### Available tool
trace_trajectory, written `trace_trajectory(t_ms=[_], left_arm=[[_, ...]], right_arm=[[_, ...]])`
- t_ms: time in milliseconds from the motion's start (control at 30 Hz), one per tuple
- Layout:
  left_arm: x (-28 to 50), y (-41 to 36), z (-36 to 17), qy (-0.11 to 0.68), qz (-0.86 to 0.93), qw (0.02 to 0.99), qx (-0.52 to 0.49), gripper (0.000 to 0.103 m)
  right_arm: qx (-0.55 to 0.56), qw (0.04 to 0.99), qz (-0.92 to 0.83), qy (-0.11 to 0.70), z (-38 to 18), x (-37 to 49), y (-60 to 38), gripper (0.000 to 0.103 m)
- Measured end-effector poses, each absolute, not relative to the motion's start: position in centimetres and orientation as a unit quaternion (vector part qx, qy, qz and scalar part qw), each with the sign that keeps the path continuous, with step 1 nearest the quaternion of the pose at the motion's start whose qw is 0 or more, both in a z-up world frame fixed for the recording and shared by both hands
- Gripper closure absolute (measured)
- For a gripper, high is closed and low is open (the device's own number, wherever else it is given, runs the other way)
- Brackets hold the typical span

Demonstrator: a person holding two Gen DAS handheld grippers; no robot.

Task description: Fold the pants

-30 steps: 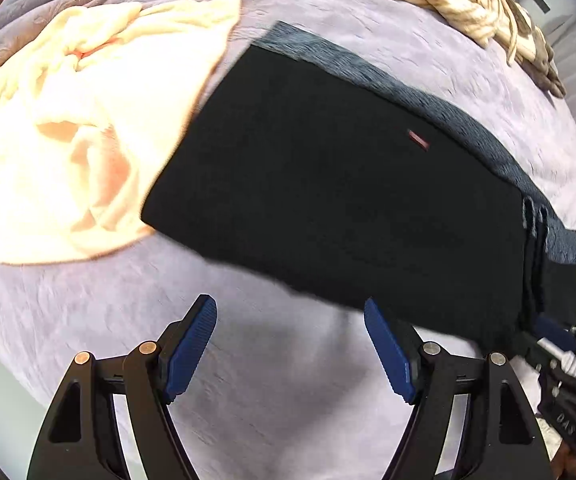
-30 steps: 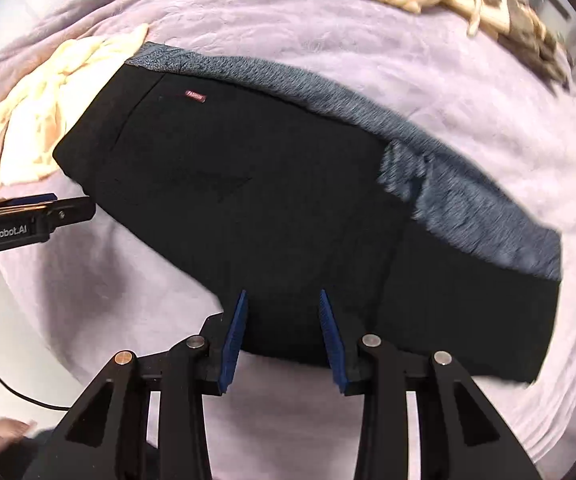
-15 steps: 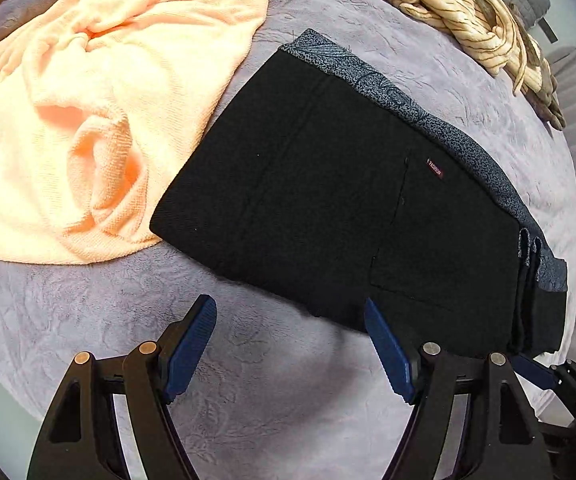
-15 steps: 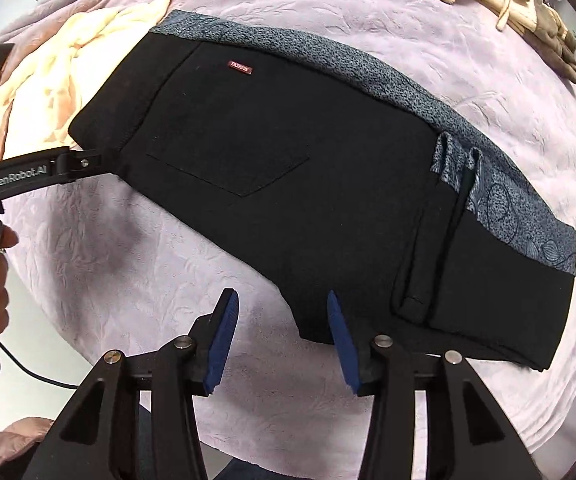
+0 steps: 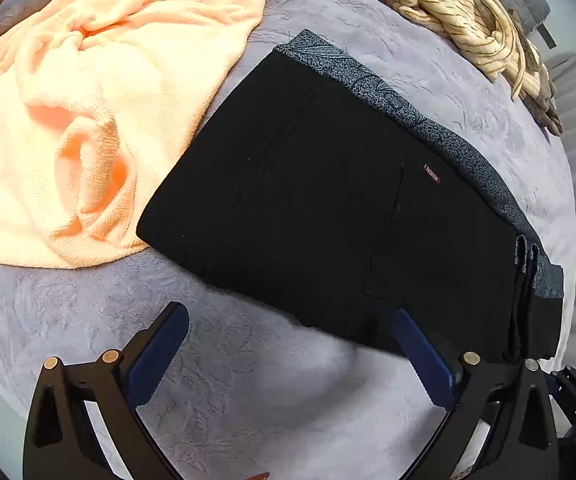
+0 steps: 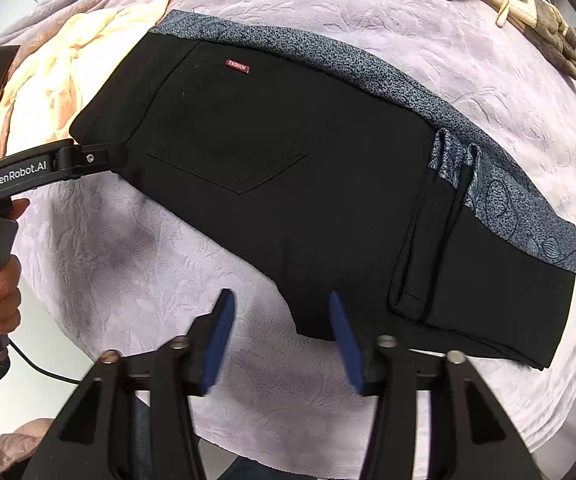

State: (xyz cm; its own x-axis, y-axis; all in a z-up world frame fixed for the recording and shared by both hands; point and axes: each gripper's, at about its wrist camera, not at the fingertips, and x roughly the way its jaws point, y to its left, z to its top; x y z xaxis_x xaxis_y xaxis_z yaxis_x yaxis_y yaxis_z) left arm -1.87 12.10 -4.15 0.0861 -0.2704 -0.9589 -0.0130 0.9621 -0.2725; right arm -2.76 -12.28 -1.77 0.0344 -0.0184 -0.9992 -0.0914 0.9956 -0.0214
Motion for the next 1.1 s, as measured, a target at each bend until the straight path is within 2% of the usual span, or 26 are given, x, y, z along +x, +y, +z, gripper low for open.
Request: trace_trajectory(t_ms=[67,333,533,733,900,1100], left_arm=[[-1.6,12.6,-4.5,0.674,-0.095,0.720,-0.133,0.000],[-1.2,15.5,-5.8,0.651,-0.147,0.704,-0.243,0.000],[-0.7,14.9,-5.4,0.636,-0.180,0.697,-0.278,0.000],[-0.6,15.0,-7.7,0.632,-0.155,0.688,-0.321,0.000],[0.5,14.2,-7.3,0.623,-0.151,0.699,-0.317,0.000],[0.5,12.1,-3.1,0.573,-0.199,0.743,-0.284,0.000]], right_arm=[[-0.037,0.721,0.028,0.691,-1.8,-2.9,-12.2,0.033],[-0.022,0.715,0.023,0.698,-2.0,-3.7,-13.4,0.033],[-0.014,0.707,0.021,0.706,-2.8,-4.5,-14.0,0.033],[-0.012,0.707,0.029,0.707,-3.4,-5.1,-13.5,0.033],[-0.010,0.705,0.033,0.708,-3.9,-4.8,-14.1,0.033],[0.002,0.721,0.034,0.692,-2.9,-4.7,-14.5,0.033]])
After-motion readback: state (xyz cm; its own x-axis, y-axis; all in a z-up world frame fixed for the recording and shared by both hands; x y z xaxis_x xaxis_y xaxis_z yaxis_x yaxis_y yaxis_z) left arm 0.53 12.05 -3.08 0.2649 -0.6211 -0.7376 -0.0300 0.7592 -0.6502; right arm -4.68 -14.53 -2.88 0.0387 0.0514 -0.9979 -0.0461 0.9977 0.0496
